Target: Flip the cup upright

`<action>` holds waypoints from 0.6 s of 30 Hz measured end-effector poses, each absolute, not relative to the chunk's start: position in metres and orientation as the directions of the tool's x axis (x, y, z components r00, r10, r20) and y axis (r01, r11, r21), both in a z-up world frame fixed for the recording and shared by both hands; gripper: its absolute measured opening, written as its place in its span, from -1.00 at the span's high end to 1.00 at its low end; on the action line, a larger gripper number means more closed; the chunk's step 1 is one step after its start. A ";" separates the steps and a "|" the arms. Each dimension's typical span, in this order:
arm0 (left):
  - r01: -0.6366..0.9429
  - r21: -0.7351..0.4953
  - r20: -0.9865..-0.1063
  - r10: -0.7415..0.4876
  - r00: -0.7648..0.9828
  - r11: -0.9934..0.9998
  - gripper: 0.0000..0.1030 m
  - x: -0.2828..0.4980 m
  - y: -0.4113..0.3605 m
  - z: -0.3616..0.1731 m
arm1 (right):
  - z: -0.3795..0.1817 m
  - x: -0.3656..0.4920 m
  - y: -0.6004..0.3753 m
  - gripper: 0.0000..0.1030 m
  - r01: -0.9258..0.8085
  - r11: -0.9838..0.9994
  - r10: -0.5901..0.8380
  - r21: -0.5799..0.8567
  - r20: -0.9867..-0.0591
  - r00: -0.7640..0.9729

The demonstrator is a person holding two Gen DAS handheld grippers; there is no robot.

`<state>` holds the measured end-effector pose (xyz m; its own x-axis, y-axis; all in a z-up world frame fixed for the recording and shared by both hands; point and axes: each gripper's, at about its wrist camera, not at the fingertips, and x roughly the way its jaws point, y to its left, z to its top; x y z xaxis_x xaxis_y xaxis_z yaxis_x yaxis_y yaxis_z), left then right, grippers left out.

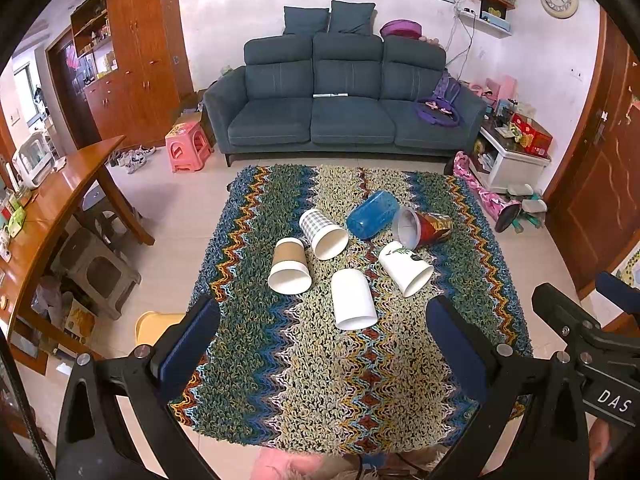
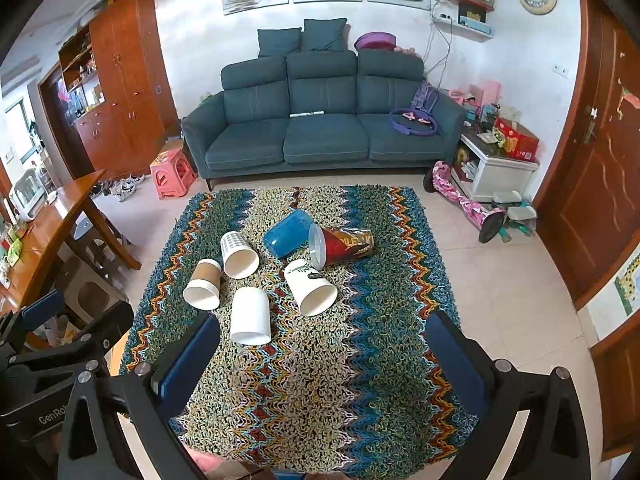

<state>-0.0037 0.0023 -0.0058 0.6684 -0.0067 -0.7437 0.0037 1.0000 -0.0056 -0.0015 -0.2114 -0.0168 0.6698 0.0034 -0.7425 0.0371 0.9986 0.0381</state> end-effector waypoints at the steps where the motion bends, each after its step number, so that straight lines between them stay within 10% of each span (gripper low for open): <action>1: 0.005 -0.007 -0.746 -0.008 0.666 1.000 -0.99 -0.003 0.002 -0.009 | -0.017 -0.001 -0.211 -0.99 0.039 0.999 0.002 0.037 -0.743 0.669; 18: 0.008 -0.003 -0.761 -0.008 0.649 1.000 -0.99 0.001 -0.007 -0.036 | -0.039 0.006 -0.216 -0.99 0.047 0.998 -0.007 0.032 -0.753 0.658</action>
